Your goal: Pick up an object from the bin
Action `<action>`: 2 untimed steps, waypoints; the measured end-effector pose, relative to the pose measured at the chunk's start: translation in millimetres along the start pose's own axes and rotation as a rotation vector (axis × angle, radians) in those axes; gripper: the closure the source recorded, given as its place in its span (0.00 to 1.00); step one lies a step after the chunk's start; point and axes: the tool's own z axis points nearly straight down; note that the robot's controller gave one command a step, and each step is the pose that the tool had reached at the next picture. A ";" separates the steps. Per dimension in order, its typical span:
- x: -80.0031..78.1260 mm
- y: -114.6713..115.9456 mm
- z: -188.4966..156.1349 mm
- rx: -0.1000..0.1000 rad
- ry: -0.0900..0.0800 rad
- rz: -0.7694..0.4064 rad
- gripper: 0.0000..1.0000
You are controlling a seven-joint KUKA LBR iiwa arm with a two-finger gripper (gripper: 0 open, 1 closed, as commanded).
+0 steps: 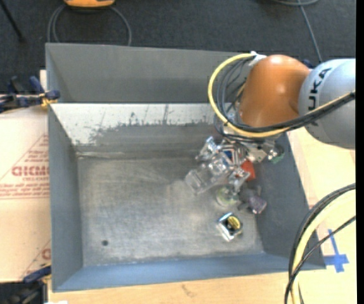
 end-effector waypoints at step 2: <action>-5.4 -38.6 16.5 -0.002 -0.002 -0.155 0.00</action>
Offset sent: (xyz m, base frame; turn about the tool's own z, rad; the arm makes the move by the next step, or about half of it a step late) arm 0.0197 -0.0392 -0.0062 -0.1810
